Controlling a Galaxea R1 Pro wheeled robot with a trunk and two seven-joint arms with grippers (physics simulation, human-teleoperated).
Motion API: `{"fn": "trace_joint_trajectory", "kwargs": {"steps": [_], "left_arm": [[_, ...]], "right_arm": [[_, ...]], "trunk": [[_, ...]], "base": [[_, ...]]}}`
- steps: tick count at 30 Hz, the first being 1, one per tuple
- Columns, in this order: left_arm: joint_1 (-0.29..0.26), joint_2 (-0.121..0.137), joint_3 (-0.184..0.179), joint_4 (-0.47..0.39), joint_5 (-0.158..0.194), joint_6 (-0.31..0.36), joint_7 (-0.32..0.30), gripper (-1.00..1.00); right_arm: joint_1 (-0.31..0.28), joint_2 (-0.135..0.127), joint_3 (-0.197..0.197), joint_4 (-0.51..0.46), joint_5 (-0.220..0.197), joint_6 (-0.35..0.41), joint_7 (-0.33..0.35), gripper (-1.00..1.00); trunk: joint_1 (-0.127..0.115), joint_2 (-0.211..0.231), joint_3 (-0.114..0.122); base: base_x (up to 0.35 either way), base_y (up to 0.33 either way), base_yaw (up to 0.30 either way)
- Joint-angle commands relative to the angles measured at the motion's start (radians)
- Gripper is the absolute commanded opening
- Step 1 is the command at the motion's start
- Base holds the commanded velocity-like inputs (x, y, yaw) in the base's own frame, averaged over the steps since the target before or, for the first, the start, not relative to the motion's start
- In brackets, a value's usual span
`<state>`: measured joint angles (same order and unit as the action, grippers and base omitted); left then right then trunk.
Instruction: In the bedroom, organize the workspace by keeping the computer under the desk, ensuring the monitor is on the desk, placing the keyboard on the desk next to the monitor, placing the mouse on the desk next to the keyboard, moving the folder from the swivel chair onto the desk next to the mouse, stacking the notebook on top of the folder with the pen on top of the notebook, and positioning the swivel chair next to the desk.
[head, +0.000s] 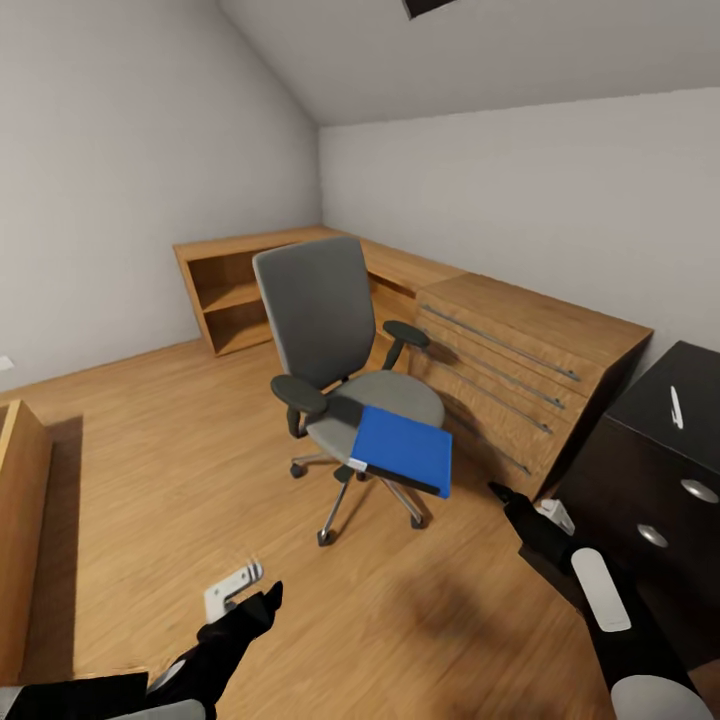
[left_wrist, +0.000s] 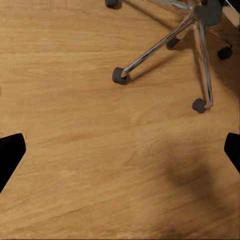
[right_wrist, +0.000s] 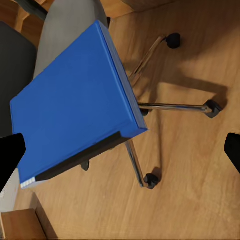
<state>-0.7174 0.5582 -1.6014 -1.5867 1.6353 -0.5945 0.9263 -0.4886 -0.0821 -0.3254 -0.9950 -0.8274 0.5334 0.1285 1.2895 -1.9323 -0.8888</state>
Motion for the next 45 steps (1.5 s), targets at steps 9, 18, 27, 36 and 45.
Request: {"fn": "trace_joint_trajectory", "kwargs": {"steps": [9,18,27,36,45], "left_arm": [[-0.002,-0.007,-0.053,0.002,0.008,0.002,0.001,1.0],[-0.002,-0.009,-0.06,0.002,0.009,0.002,0.003,1.0],[-0.002,-0.008,-0.061,0.002,0.01,0.002,0.006,1.0],[-0.002,-0.011,-0.063,0.006,0.012,0.002,0.006,1.0],[-0.002,-0.012,-0.063,0.008,0.013,0.002,0.006,1.0]], "right_arm": [[-0.001,0.007,-0.002,0.046,-0.069,0.002,0.007,1.0],[-0.001,0.007,-0.002,0.064,-0.092,0.002,0.013,1.0],[0.0,0.006,-0.002,0.065,-0.094,0.002,0.054,1.0],[-0.001,0.004,-0.001,0.065,-0.094,0.002,0.091,1.0],[-0.001,0.004,0.001,0.065,-0.095,0.002,0.103,1.0]], "trunk": [[0.034,-0.064,-0.029],[0.069,-0.127,-0.057],[0.103,-0.19,-0.086],[0.138,-0.253,-0.114],[0.172,-0.316,-0.142]], "base": [[0.0,0.0,0.0],[0.0,0.0,0.0],[0.0,0.0,0.0],[0.0,0.0,0.0],[0.0,0.0,0.0]]}}
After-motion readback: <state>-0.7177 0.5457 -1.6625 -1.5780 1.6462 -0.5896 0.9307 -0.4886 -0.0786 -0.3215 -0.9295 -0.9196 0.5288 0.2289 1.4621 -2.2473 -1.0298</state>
